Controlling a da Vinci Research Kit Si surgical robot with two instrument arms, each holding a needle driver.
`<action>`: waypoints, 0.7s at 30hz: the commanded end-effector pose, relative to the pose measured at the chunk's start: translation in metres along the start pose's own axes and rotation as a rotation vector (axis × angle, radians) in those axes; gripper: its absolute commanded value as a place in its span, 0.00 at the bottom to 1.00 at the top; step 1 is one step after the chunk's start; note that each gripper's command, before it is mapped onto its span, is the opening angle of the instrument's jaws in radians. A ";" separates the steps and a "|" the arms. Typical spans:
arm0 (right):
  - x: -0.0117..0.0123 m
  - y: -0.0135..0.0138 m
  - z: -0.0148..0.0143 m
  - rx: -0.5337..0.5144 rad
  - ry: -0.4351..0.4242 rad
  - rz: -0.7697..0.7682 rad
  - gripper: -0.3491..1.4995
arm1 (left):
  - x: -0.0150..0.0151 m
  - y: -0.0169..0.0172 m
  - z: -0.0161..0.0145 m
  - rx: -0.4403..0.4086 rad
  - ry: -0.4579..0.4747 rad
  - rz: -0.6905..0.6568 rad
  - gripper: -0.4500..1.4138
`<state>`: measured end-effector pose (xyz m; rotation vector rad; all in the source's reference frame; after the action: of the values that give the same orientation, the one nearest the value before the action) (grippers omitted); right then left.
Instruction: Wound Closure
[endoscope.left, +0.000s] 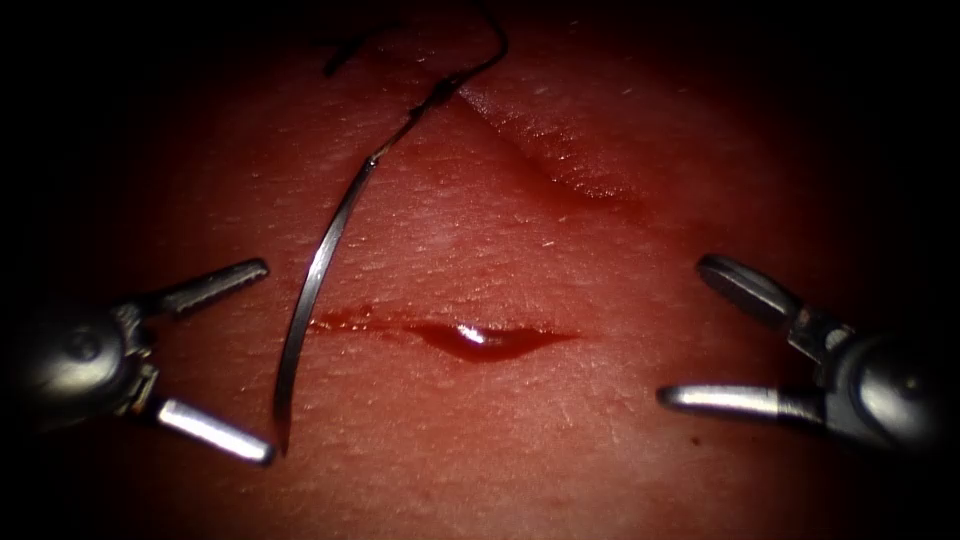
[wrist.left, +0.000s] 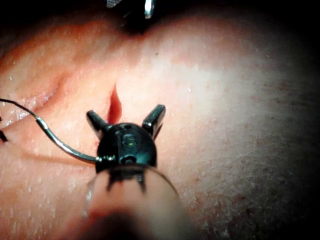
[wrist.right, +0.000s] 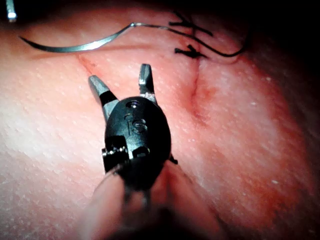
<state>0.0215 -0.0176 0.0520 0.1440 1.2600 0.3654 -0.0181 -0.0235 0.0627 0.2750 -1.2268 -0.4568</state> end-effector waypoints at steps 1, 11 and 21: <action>0.0000 0.0001 0.0008 0.001 0.002 -0.002 0.76 | 0.0003 0.0001 0.0008 0.001 -0.002 0.001 0.56; 0.0001 0.0001 0.0008 0.002 -0.001 -0.007 0.75 | 0.0005 -0.0004 -0.0003 0.028 -0.009 0.004 0.74; -0.0004 0.0004 0.0008 0.001 -0.001 -0.010 0.75 | 0.0032 -0.0021 0.0011 0.152 0.062 0.251 0.73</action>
<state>0.0213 -0.0176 0.0523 0.1405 1.2570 0.3568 -0.0186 -0.0267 0.0652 0.2427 -1.2063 -0.1081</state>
